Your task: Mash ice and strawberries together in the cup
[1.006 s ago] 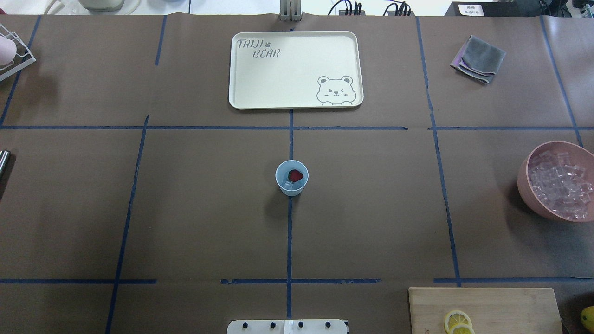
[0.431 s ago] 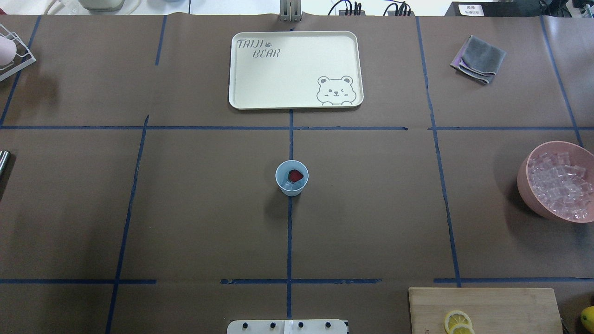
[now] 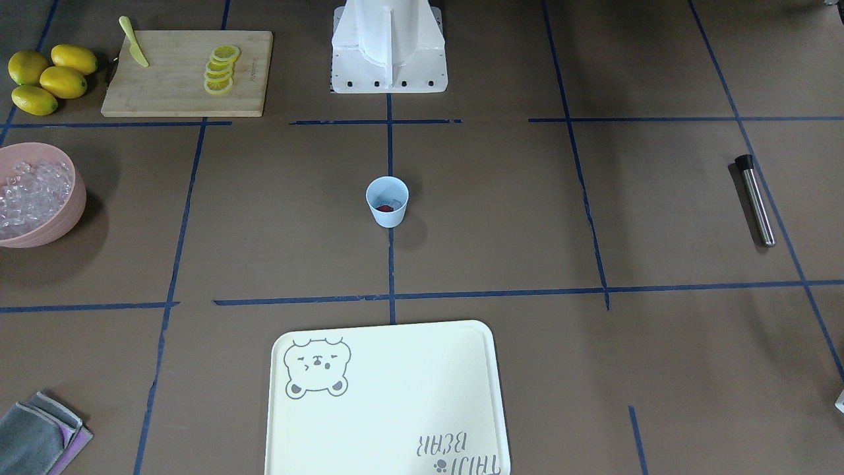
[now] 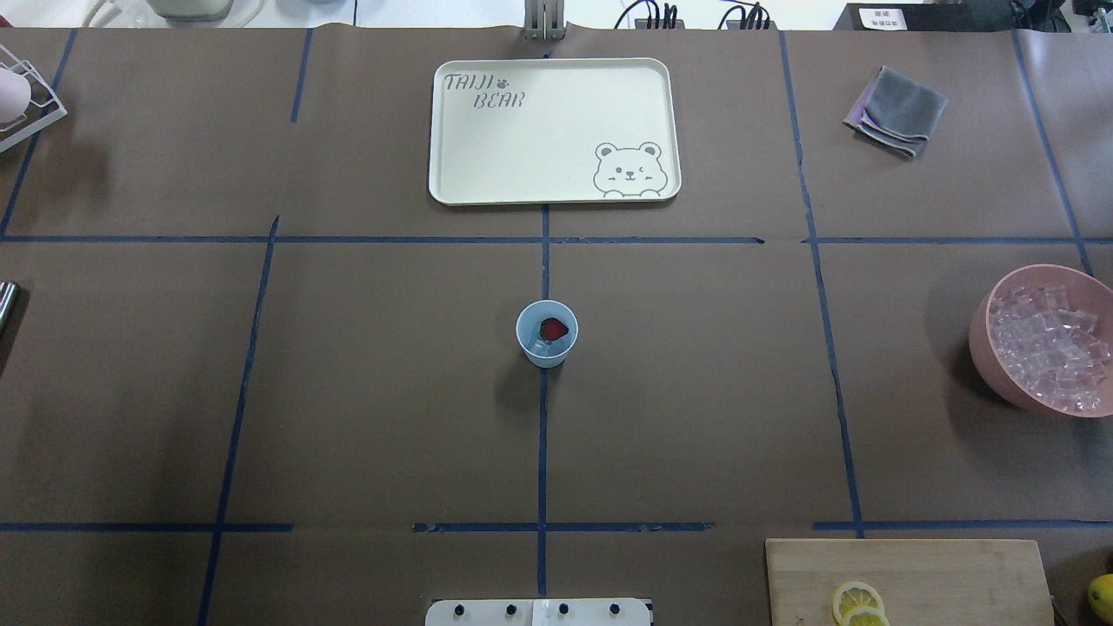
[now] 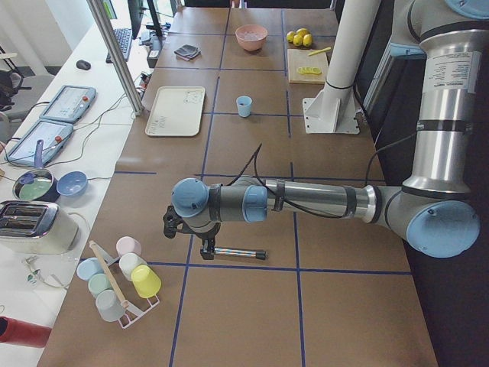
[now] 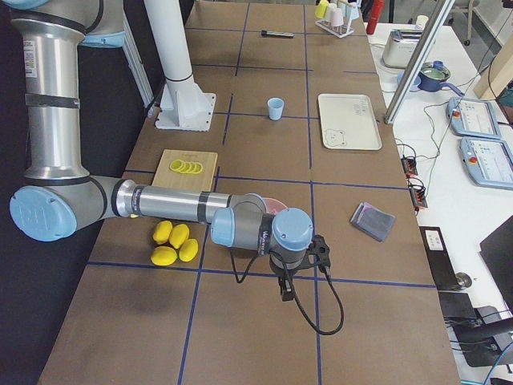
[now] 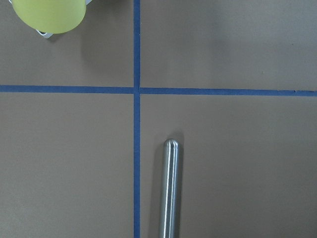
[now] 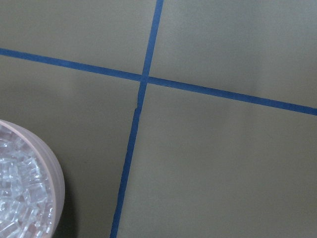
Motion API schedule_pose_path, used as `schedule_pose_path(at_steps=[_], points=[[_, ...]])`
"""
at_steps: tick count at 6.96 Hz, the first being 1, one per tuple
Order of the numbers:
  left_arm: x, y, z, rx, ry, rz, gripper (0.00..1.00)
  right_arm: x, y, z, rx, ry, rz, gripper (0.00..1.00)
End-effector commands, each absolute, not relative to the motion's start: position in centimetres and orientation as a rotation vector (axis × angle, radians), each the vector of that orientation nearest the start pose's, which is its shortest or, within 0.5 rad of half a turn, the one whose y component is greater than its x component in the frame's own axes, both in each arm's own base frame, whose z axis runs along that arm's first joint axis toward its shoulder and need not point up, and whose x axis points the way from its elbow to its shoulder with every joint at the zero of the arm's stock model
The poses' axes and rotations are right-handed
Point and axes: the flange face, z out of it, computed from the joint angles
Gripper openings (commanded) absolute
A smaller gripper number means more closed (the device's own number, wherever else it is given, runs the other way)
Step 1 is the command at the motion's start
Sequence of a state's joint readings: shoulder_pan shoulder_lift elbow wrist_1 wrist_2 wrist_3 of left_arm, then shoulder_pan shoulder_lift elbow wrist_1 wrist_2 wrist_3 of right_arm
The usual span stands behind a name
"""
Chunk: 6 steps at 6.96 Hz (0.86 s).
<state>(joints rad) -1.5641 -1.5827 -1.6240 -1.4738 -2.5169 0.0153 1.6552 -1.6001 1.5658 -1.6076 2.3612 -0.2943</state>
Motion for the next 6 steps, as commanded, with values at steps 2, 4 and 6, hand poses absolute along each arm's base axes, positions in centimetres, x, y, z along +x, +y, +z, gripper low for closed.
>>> schedule_pose_path(at_steps=[2, 4, 6], points=[[-5.2, -48.1, 60.2, 0.000, 0.878, -0.016, 1.00, 10.5, -46.7, 67.2, 0.094, -0.772, -0.175, 1.00], [-5.3, -46.4, 61.7, 0.034, 0.872, 0.004, 1.00, 10.3, -47.4, 66.5, 0.100, -0.761, -0.177, 1.00], [-5.1, -46.1, 64.0, -0.020, 0.873, -0.018, 1.00, 9.3, -48.6, 65.6, 0.077, -0.768, -0.168, 1.00]])
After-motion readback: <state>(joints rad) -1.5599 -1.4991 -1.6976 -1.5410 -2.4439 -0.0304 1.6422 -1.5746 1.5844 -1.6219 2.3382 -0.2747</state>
